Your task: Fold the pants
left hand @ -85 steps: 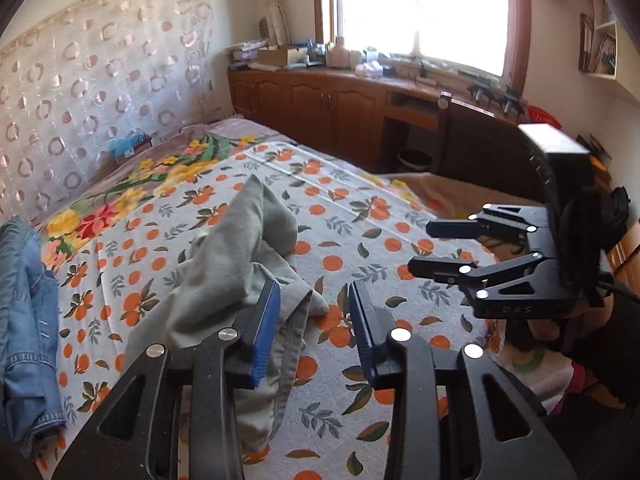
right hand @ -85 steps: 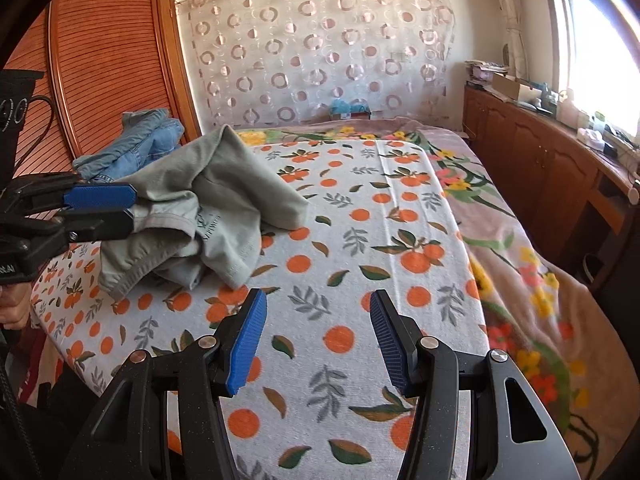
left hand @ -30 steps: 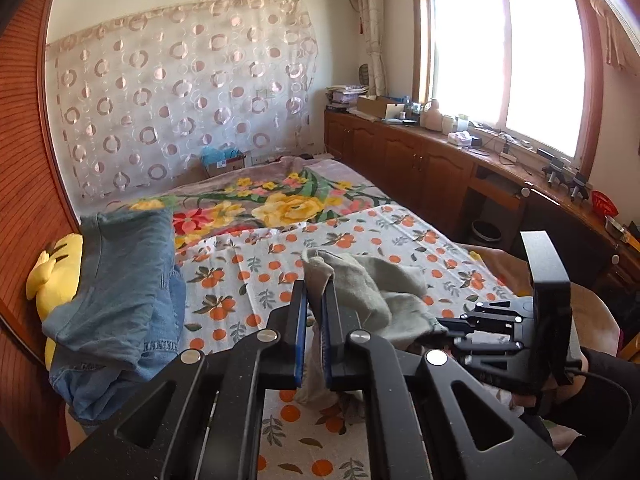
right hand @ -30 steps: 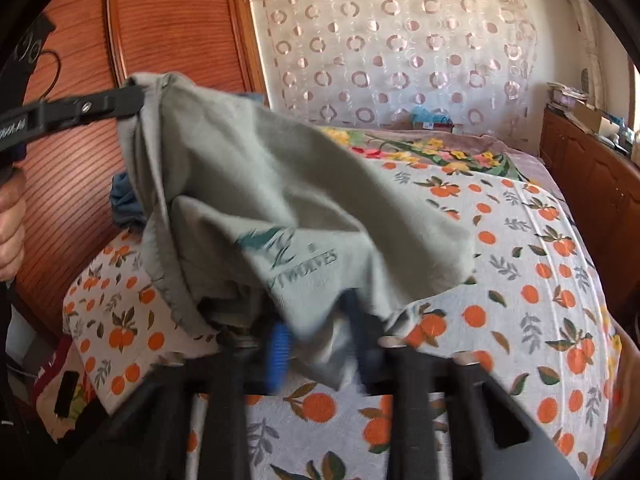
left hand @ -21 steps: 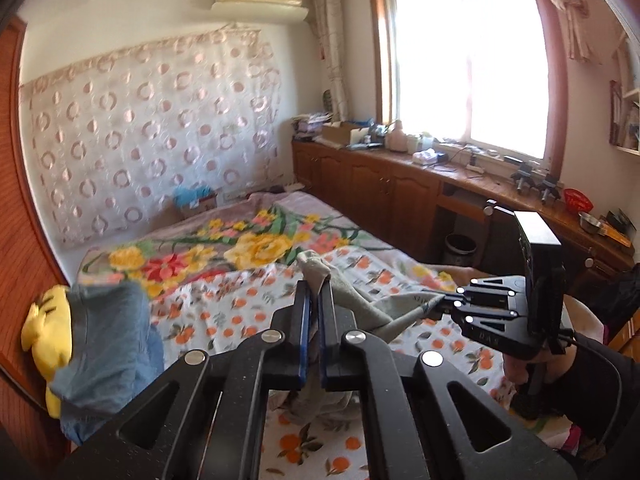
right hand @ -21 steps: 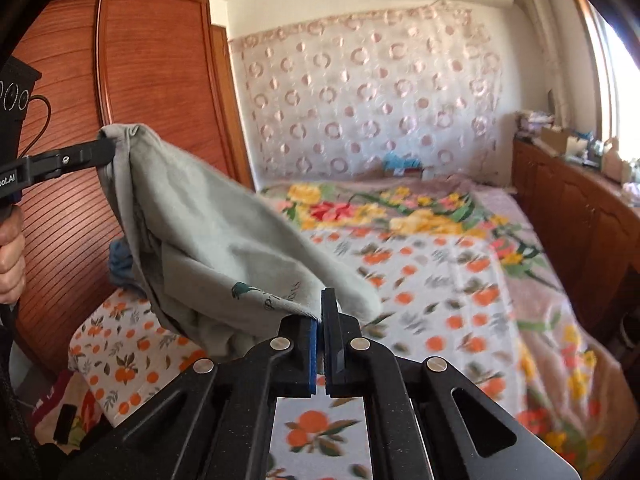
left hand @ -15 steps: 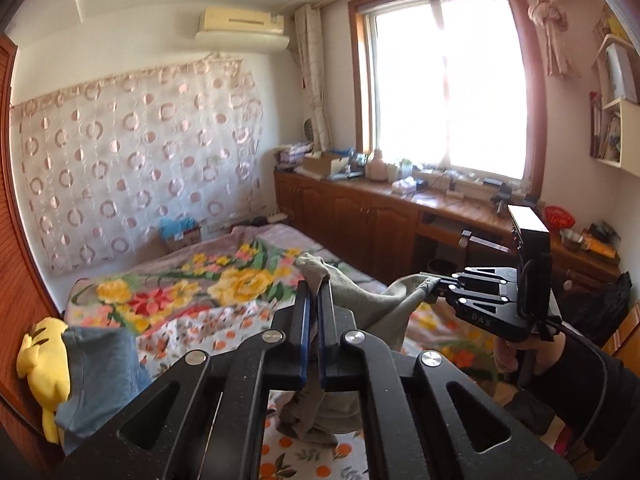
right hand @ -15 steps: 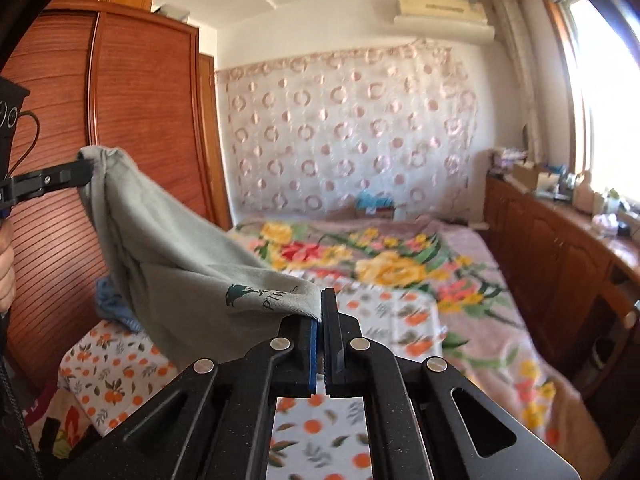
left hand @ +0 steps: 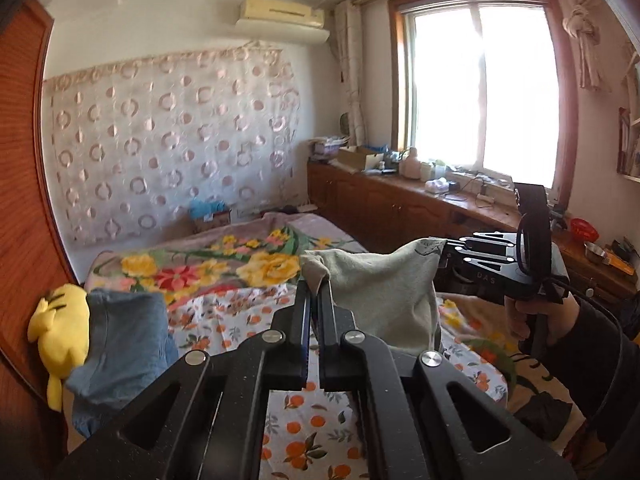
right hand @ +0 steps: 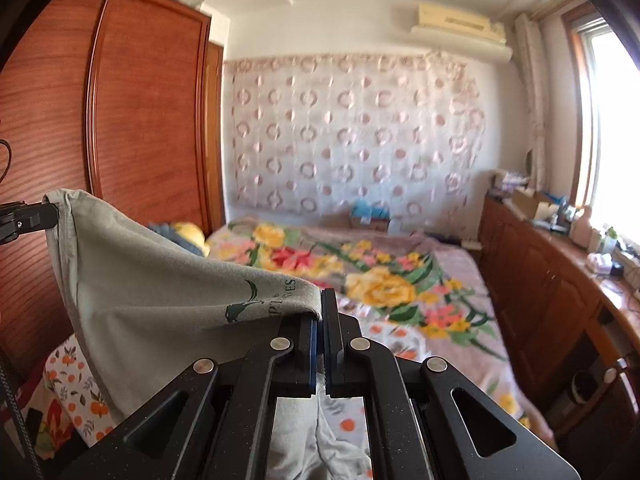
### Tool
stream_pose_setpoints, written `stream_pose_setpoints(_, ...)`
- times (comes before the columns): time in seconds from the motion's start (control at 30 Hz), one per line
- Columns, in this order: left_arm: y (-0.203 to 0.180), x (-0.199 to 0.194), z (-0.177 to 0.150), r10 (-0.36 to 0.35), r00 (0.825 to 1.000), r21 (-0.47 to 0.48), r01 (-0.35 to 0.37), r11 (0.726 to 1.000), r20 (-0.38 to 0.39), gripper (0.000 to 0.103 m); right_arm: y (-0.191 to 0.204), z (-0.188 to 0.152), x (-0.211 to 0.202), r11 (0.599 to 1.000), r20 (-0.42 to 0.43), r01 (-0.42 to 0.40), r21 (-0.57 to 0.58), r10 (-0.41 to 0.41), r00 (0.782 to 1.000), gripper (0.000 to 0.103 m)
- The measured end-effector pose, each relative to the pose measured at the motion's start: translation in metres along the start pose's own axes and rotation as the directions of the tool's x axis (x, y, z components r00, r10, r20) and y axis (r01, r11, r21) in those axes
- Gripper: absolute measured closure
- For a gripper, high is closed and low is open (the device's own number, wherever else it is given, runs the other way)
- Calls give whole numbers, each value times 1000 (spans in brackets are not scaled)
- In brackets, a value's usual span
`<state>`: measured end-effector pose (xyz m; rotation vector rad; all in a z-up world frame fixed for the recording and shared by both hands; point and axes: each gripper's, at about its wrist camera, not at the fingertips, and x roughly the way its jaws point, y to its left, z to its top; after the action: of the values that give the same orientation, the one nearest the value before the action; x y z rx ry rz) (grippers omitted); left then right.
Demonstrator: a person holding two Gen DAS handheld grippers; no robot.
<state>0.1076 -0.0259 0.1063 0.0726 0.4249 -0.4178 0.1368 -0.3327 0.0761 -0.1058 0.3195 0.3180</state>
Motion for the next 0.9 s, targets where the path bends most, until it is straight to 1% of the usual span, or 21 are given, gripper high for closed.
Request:
stream_pose_setpoints(0.1, 28, 26, -36, 37, 997, -58, -41, 997, -70, 99, 20, -18, 48, 1000, -86, -25, -11, 24, 996, 101)
stream_pose_setpoints(0.17, 37, 36, -53, 60, 993, -77, -68, 995, -101, 99, 31, -26, 71, 999, -132, -41, -12, 39, 991, 101)
stream_pose_setpoints(0.2, 46, 41, -65, 67, 991, -94, -78, 993, -119, 99, 34, -28, 79, 999, -151, -47, -13, 44, 988, 101)
stream_pose_setpoints(0.23, 49, 42, -69, 70, 989, -102, -83, 991, -128, 99, 40, -31, 86, 998, -172, -61, -18, 57, 983, 101)
stream_pose_setpoints(0.27, 51, 43, -75, 74, 988, -109, -89, 990, -135, 99, 44, -34, 91, 997, -188, -70, -25, 64, 980, 97)
stream_pose_setpoints(0.33, 58, 45, -87, 79, 986, -126, -98, 987, -147, 99, 54, -34, 96, 995, -214, -87, -42, 76, 974, 93)
stream_pose_setpoints(0.37, 57, 45, -89, 81, 986, -131, -101, 986, -149, 99, 46, -31, 103, 994, -223, -103, -45, 90, 971, 93)
stream_pose_setpoints(0.4, 59, 45, -96, 83, 985, -139, -105, 985, -153, 99, 48, -35, 100, 993, -228, -111, -45, 98, 969, 92)
stream_pose_setpoints(0.5, 58, 45, -108, 86, 983, -152, -111, 982, -162, 99, 48, -47, 84, 992, -243, -125, -18, 117, 963, 85)
stream_pose_setpoints(0.57, 59, 46, -115, 84, 983, -159, -111, 981, -166, 99, 46, -53, 63, 992, -251, -128, 0, 124, 960, 81)
stream_pose_setpoints(0.7, 58, 48, -131, 95, 979, -157, -124, 980, -181, 99, 45, -54, 28, 992, -251, -116, 41, 122, 960, 79)
stream_pose_setpoints(0.77, 60, 47, -136, 89, 979, -167, -121, 979, -185, 99, 48, -60, 6, 991, -252, -118, 57, 129, 959, 78)
stream_pose_setpoints(0.9, 61, 48, -140, 85, 978, -177, -120, 977, -191, 99, 53, -77, -15, 990, -267, -118, 74, 134, 954, 78)
